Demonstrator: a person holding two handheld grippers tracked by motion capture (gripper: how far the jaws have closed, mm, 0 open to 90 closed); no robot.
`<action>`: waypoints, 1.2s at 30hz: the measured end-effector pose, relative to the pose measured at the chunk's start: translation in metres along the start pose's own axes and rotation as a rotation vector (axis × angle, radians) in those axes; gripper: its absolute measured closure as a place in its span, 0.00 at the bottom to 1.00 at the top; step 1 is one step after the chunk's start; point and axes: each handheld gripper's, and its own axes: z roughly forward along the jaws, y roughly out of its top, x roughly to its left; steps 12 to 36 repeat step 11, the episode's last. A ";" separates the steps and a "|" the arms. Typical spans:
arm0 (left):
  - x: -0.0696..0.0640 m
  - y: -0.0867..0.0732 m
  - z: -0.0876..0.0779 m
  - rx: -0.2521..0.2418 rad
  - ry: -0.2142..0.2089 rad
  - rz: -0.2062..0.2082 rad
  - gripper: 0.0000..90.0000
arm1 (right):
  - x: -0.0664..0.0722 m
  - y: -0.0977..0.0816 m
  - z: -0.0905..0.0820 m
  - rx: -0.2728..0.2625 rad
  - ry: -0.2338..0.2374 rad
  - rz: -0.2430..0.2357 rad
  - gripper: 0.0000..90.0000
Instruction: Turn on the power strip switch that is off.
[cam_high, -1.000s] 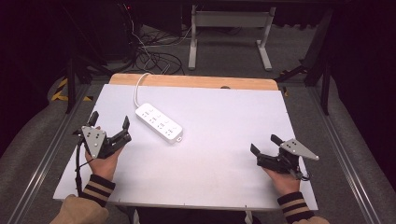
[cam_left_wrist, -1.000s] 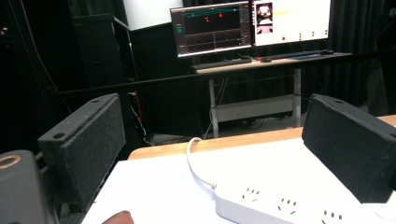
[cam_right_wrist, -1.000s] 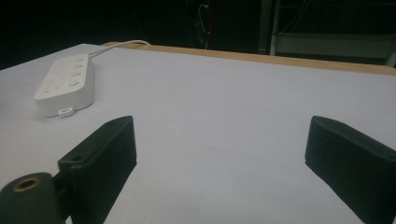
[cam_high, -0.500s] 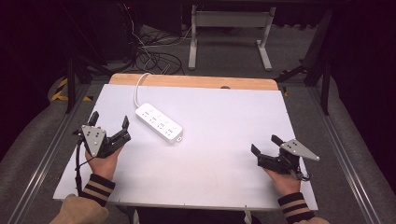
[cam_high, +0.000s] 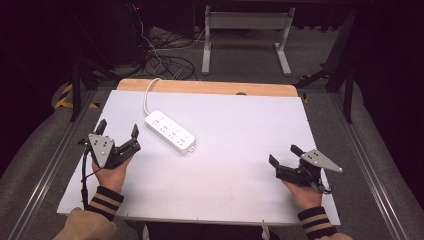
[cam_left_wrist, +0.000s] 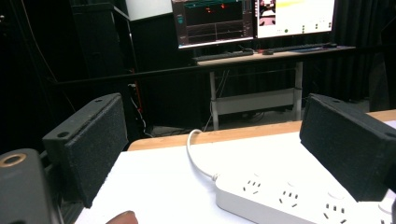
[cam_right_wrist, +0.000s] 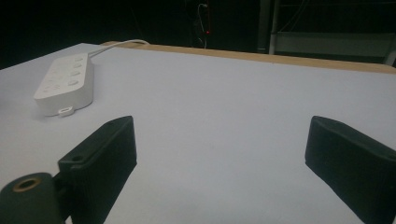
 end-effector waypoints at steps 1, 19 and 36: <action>0.000 0.000 0.000 0.000 0.000 0.000 0.09 | 0.000 0.000 0.000 0.000 0.000 0.000 0.10; 0.000 -0.001 0.001 0.005 -0.001 0.001 0.10 | 0.000 0.000 0.001 0.001 0.000 -0.001 0.10; 0.000 -0.001 0.001 0.005 -0.001 0.001 0.10 | 0.000 0.000 0.001 0.001 0.000 -0.001 0.10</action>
